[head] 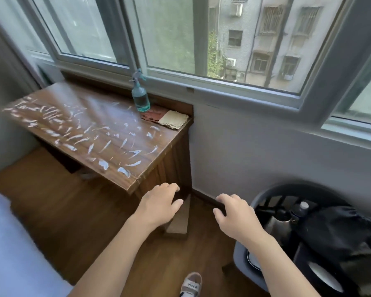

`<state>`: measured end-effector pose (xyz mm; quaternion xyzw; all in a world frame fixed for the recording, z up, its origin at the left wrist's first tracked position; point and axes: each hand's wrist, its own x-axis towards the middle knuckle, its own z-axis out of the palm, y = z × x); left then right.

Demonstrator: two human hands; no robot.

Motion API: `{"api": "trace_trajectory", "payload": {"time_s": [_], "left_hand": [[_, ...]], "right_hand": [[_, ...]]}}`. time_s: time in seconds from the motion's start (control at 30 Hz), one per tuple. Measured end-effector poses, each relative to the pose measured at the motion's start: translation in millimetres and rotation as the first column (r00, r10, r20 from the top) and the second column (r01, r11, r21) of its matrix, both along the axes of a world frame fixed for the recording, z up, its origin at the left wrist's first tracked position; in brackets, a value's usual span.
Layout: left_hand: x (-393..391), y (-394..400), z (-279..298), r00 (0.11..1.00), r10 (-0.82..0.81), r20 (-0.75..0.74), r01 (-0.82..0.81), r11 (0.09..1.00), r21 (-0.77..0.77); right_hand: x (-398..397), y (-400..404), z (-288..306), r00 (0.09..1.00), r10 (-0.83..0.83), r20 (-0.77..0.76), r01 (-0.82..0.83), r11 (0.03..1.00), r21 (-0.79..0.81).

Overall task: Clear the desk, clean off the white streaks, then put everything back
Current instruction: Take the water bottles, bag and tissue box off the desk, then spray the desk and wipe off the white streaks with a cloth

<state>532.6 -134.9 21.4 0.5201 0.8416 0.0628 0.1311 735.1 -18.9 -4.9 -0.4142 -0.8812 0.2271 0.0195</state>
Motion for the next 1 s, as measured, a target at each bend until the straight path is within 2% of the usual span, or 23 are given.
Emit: {"api": "trace_trajectory", "payload": {"time_s": [0.27,0.5,0.8,1.0], "left_hand": [[-45.6,-54.8,23.9,0.993,0.118,0.024,-0.119,0.991,0.064],[-135.9,-79.1,31.6,0.985,0.169,0.02,-0.17,0.983,0.064],[-300.6,-68.6,49.1,0.998,0.054,0.03,-0.056,0.994,0.093],[-374.5,-40.1,45.4,0.999,-0.031,0.016,0.03,0.997,0.069]], "right_hand": [[-66.0,-30.6,27.3,0.989,0.115,-0.097,-0.115,0.993,0.007],[-167.6,-42.9,38.8,0.976,0.167,-0.138,-0.167,0.986,0.013],[-332.2,-46.4,61.5,0.974,0.132,-0.184,-0.126,0.991,0.044],[-393.0,-35.3,62.7,0.98,0.087,-0.179,-0.08,0.996,0.043]]}}
